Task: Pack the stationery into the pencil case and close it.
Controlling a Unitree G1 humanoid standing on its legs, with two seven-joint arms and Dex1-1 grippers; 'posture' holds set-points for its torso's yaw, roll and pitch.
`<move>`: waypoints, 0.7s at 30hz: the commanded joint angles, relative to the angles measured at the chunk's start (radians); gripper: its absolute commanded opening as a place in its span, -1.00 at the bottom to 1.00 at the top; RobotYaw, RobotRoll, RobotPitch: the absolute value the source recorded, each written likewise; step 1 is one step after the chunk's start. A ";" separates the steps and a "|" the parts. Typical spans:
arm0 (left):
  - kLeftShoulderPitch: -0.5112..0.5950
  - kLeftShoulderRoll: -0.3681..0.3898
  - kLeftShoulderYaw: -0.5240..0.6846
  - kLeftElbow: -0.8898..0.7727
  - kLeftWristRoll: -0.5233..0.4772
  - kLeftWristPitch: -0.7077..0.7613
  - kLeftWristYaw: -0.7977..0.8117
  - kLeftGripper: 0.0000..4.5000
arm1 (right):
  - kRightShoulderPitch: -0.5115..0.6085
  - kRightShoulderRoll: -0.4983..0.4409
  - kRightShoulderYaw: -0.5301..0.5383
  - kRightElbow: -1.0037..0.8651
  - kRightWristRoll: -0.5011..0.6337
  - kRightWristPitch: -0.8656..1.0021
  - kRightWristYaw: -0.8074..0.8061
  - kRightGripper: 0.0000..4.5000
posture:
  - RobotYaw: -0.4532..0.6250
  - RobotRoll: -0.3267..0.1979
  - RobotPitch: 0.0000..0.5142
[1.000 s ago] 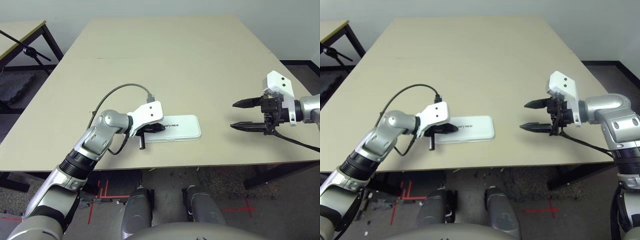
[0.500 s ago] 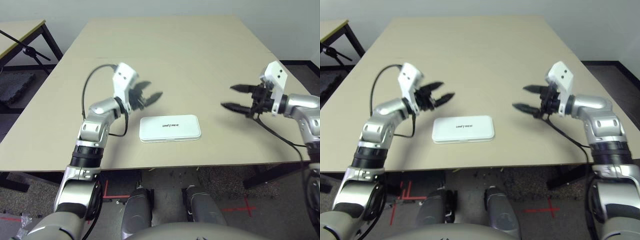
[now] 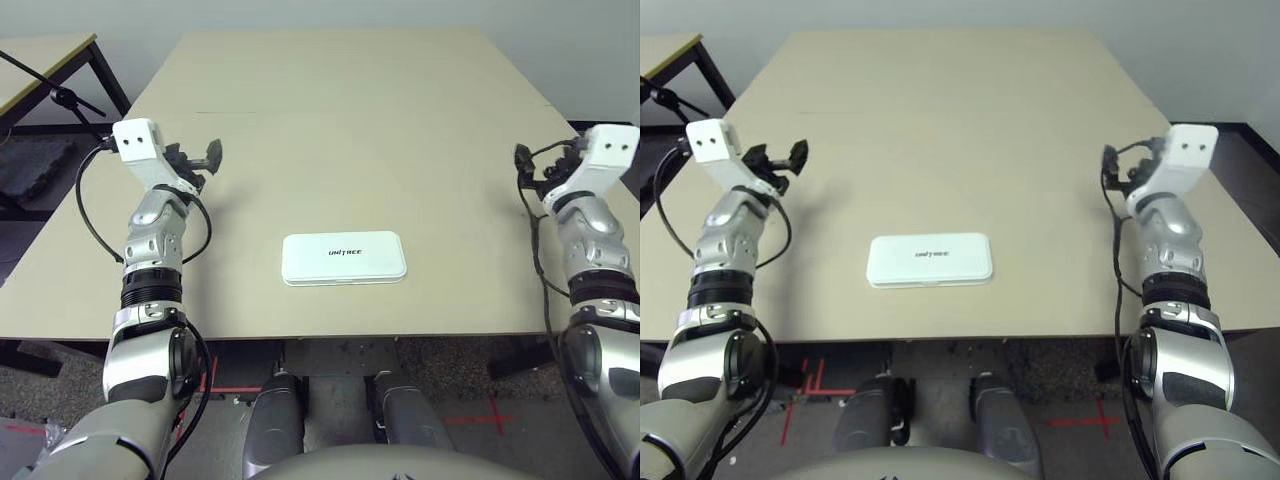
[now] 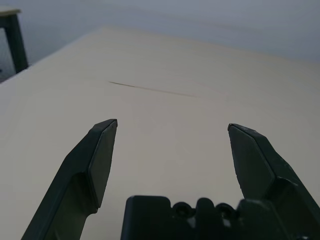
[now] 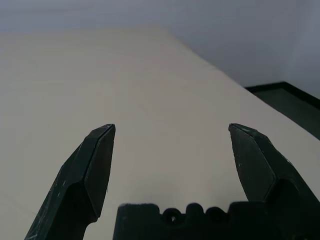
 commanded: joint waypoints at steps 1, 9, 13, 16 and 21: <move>0.010 0.018 0.013 0.064 0.008 -0.060 0.030 0.98 | -0.019 -0.003 -0.030 0.055 0.006 -0.048 -0.035 1.00 | -0.34 0.25 -0.74; 0.014 0.009 -0.006 0.093 0.006 -0.098 0.039 0.98 | -0.054 0.005 -0.019 0.097 -0.003 -0.071 -0.010 1.00 | -0.34 0.25 -0.69; 0.025 0.000 -0.020 0.067 0.007 -0.097 0.032 0.98 | -0.057 0.016 -0.011 0.101 -0.005 -0.075 0.014 1.00 | -0.32 0.25 -0.70; 0.032 0.002 -0.022 0.060 0.006 -0.094 0.032 0.98 | -0.067 0.020 -0.009 0.110 -0.006 -0.074 0.020 1.00 | -0.30 0.25 -0.68; 0.050 0.002 -0.030 0.028 0.003 -0.084 0.032 0.98 | -0.078 0.029 0.003 0.124 -0.010 -0.074 0.030 1.00 | -0.27 0.25 -0.64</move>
